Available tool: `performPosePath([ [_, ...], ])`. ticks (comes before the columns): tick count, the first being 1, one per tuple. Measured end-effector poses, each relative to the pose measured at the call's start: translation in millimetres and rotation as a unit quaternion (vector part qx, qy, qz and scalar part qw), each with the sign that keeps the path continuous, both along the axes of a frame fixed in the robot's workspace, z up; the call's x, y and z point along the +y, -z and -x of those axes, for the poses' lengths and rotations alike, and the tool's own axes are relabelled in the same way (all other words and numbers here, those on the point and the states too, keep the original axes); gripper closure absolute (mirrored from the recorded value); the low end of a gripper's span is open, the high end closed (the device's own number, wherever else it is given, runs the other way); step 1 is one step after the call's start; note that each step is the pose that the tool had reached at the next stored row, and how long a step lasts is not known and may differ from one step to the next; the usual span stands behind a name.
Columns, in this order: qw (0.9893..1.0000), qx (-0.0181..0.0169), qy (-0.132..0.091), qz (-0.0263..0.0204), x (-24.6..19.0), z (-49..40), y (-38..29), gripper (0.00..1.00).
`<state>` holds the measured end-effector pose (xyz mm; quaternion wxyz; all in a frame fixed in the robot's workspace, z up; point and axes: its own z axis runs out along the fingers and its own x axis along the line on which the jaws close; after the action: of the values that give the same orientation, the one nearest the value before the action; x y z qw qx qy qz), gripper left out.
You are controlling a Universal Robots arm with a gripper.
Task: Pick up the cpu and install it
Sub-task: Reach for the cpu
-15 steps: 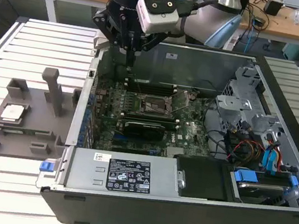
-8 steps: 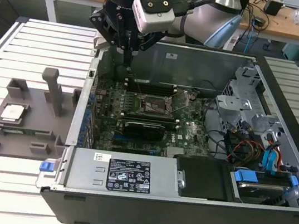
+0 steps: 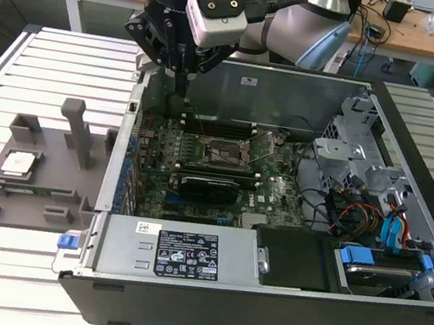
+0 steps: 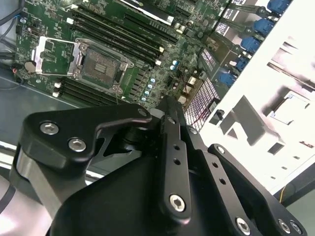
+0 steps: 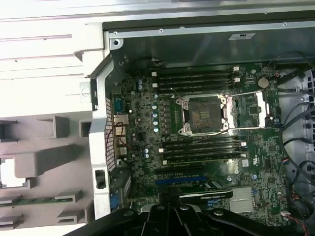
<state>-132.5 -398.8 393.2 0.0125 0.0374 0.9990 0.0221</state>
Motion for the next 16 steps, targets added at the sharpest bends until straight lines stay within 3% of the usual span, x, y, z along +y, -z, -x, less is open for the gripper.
performPosePath([
  [7,1.0,0.0,0.0,0.0,0.0,19.7,0.1,0.89],
  [16,1.0,0.0,0.0,0.0,1.0,36.9,0.1,0.89],
])
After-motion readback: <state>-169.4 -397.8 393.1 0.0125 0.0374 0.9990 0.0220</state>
